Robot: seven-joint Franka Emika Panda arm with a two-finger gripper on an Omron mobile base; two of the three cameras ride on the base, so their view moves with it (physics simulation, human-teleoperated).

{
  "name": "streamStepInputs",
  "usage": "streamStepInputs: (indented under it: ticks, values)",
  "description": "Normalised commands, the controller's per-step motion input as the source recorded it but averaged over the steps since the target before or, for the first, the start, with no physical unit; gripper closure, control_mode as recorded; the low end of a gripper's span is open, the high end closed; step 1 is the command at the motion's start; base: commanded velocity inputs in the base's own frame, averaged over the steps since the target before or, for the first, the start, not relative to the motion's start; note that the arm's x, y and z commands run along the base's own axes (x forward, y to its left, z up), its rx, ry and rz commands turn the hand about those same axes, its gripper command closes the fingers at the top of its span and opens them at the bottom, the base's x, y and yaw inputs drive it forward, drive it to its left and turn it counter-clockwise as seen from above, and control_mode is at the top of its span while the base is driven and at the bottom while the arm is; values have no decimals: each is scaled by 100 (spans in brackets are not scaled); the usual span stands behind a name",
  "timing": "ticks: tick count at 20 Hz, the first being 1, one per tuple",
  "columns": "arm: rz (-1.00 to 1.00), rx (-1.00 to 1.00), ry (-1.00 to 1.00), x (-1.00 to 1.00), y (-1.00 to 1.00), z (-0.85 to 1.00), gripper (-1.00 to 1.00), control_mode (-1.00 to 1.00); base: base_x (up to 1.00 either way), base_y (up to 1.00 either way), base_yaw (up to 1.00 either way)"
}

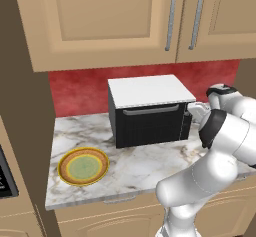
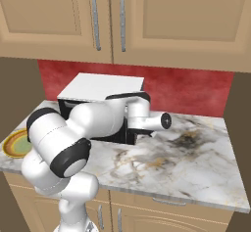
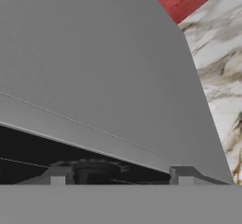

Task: Pull the toaster oven rack outwards. Pick up the baguette from the plate and place it on the toaster oven rack. Close the toaster oven door fully and set the temperature to the lowest setting.

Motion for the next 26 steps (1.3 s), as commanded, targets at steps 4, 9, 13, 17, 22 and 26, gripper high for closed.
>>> streamStepInputs:
  ticks: [4,9,13,17,22,26]
  values:
    - [-1,-8,0,4,0,0,100,-100,0,0,0]
    - [-3,-9,0,2,2,0,100,-100,0,0,0]
    - [-5,-9,0,3,10,4,100,-100,0,0,0]
    - [-5,-9,1,4,13,10,100,-100,0,0,0]
    - [-5,-9,1,5,14,13,100,-100,0,0,0]
    - [-2,-7,4,11,11,16,100,-100,0,0,0]
